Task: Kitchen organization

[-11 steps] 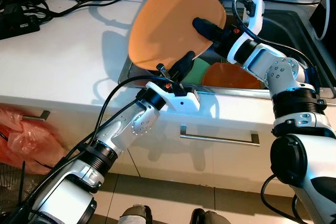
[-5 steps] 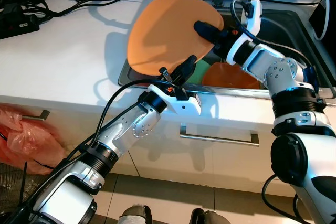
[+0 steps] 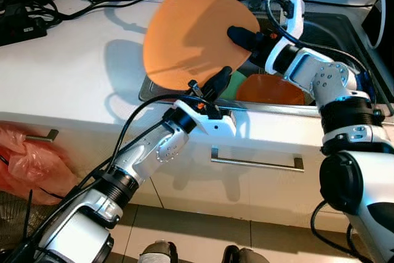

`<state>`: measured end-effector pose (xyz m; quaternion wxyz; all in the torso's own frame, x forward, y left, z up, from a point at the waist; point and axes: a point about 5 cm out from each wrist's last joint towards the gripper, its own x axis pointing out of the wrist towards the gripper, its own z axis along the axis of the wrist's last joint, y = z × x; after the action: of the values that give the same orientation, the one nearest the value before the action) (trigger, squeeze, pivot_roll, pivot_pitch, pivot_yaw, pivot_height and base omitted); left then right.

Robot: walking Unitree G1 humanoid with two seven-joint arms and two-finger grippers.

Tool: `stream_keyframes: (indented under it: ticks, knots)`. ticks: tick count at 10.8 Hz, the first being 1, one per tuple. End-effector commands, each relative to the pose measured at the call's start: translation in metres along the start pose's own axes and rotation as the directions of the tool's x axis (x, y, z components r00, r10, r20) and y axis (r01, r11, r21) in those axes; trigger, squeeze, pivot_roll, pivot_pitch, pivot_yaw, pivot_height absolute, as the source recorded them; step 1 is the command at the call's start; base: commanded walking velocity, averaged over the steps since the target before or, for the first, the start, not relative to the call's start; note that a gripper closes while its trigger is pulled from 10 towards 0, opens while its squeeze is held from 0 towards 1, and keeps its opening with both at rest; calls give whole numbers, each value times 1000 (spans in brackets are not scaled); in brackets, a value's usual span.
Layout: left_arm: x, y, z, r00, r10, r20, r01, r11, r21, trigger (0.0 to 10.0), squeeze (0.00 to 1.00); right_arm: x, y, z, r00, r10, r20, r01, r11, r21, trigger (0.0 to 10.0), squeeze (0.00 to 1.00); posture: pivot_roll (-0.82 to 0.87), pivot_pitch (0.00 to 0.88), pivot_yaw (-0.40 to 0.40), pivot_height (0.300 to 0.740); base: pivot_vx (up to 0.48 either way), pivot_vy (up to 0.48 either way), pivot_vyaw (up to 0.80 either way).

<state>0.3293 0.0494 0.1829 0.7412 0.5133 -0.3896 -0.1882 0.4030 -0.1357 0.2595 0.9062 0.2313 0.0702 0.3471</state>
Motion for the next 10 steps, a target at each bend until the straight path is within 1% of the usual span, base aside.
stream_keyframes:
  ticks: [1, 3, 4, 6, 7, 8, 10]
  knots:
    - [11, 19, 11, 989, 126, 80, -126, 992, -15, 0, 0, -14, -27, -21, 984, -145, -106, 147, 989, 10, 0, 0, 59, 113, 5, 740, 0, 0, 0]
    - [12, 19, 10, 989, 127, 78, -126, 992, -12, 0, 0, -14, -26, -19, 984, -144, -103, 145, 989, 8, 0, 0, 59, 112, 5, 740, 0, 0, 0]
    - [12, 19, 10, 989, 126, 75, -125, 992, -12, 1255, 0, -13, -26, -19, 984, -143, -102, 144, 989, 9, 0, 0, 61, 111, 5, 740, 0, 0, 0]
    - [11, 19, 10, 989, 127, 69, -125, 992, -30, 4588, 0, -13, -27, -20, 984, -144, -100, 146, 989, 12, 0, 0, 63, 110, 7, 740, 0, 0, 0]
    - [10, 18, 9, 989, 127, 70, -124, 991, -44, 7804, 0, -13, -27, -20, 985, -145, -99, 147, 989, 15, 0, 0, 63, 109, 7, 740, 0, 0, 0]
    - [10, 18, 8, 989, 131, 68, -127, 990, -61, 10000, 1000, -13, -28, -20, 984, -147, -97, 149, 989, 18, 0, 0, 63, 108, 8, 740, 0, 0, 0]
    - [9, 18, 7, 990, 128, 65, -123, 990, -74, 10000, 1000, -14, -29, -20, 984, -152, -93, 155, 988, 19, 0, 0, 64, 104, 10, 740, 0, 0, 0]
